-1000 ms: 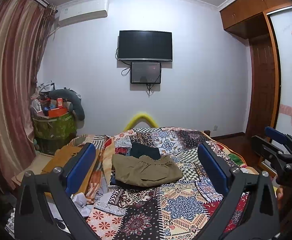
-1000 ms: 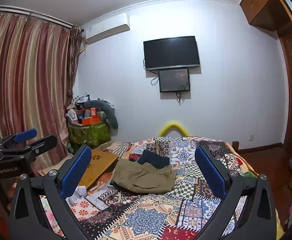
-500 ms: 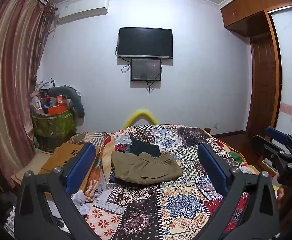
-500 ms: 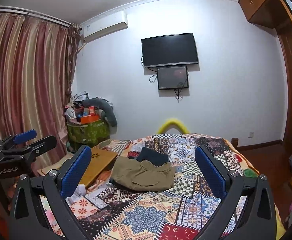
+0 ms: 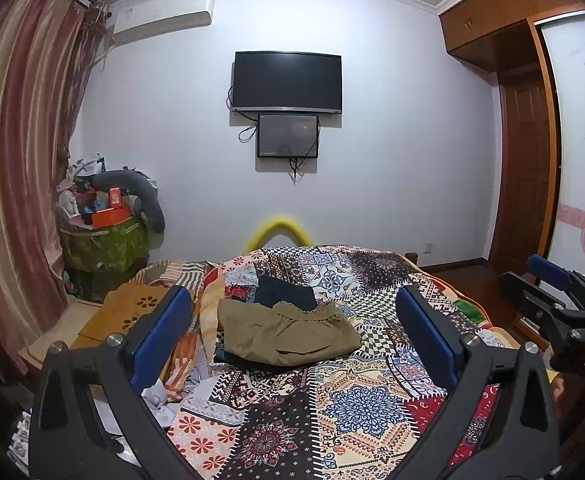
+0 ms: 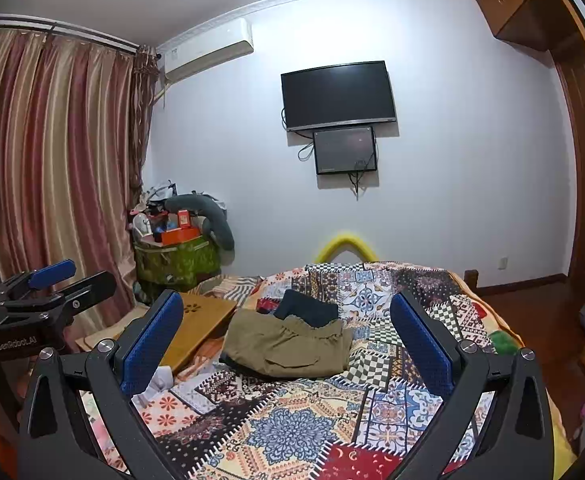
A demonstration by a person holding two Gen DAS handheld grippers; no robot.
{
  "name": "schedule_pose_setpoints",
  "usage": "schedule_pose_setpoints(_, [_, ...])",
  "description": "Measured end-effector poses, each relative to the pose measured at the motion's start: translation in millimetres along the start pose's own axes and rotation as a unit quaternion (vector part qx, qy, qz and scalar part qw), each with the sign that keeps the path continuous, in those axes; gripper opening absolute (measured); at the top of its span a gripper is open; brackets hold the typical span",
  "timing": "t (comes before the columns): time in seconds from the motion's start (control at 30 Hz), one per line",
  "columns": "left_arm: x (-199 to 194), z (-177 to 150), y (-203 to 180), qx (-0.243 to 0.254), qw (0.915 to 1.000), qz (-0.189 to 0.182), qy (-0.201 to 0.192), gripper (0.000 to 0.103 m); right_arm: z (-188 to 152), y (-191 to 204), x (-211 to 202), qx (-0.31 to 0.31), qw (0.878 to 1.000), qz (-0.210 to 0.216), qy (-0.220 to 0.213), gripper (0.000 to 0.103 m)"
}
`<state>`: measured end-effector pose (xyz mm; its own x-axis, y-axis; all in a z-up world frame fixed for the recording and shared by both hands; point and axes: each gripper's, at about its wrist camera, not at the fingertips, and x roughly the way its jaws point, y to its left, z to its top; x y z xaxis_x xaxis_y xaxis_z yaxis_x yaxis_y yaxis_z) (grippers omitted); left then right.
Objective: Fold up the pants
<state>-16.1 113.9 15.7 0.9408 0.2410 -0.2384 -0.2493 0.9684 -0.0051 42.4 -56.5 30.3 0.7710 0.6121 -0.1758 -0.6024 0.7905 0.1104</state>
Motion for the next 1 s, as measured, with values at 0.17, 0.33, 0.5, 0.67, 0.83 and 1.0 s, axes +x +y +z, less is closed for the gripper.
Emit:
schedule_pose_setpoints(0.17, [1.2,-0.6,-0.5,0.0,1.0,-0.002,0.002,0.103,-0.1,0.3,0.1,0.0,1.0,-0.001,0.0,0.103])
schedule_pose_setpoints(0.33, [1.7,-0.8,0.3,-0.003,0.9999,-0.01,0.004,0.103,0.2,0.1,-0.1,0.0,1.0,-0.001,-0.001,0.103])
schedule_pose_setpoints(0.5, [3.5,-1.0,0.5,-0.005,0.9998,-0.019,0.008,0.103,1.4,-0.1,-0.8,0.002,1.0,-0.002,-0.002,0.103])
schedule_pose_setpoints(0.67, [5.4,-2.3,0.5,-0.004,0.9997,-0.021,0.012,0.103,1.8,-1.5,-0.8,0.002,1.0,-0.002,-0.002,0.103])
schedule_pose_setpoints(0.83, [6.8,-3.9,-1.1,0.0,0.9996,-0.023,0.017,0.103,2.4,-0.9,0.4,0.0,1.0,-0.002,0.0,0.103])
schedule_pose_setpoints(1.0, [8.2,-4.4,-1.3,-0.005,0.9994,-0.027,0.019,0.103,2.7,-1.5,0.8,0.0,1.0,-0.003,0.0,0.103])
